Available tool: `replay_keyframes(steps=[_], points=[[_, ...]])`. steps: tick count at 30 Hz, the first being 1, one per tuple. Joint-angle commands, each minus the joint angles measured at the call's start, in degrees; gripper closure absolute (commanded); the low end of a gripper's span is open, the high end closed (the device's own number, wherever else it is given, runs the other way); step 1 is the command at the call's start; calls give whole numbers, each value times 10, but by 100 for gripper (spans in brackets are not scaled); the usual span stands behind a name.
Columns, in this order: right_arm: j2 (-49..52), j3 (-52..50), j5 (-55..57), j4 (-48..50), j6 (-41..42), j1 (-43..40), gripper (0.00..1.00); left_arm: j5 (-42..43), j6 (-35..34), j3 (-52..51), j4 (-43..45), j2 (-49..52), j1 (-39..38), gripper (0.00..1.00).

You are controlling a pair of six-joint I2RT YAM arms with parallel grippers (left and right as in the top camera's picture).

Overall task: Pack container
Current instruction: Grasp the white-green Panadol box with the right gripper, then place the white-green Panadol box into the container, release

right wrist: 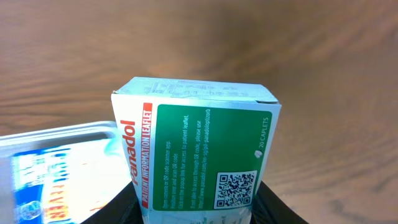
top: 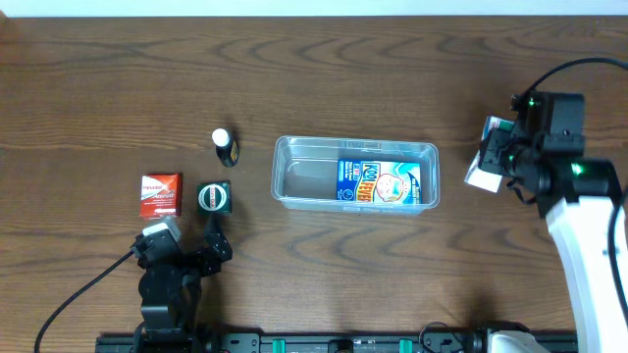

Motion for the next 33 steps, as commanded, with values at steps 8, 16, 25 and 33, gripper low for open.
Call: replay_keyframes(steps=[8, 16, 25, 33], points=[[-28, 8, -39, 52, -232, 187, 71, -2, -5, -10, -1, -2, -2, 2], [57, 8, -40, 103, -462, 251, 77, -2, -5, -10, -1, -2, -2, 2], [146, 8, -53, 63, -699, 251, 78, -2, -5, -10, -1, -2, -2, 2], [163, 8, -52, 61, -844, 250, 70, -2, -5, -10, -1, -2, -2, 2]])
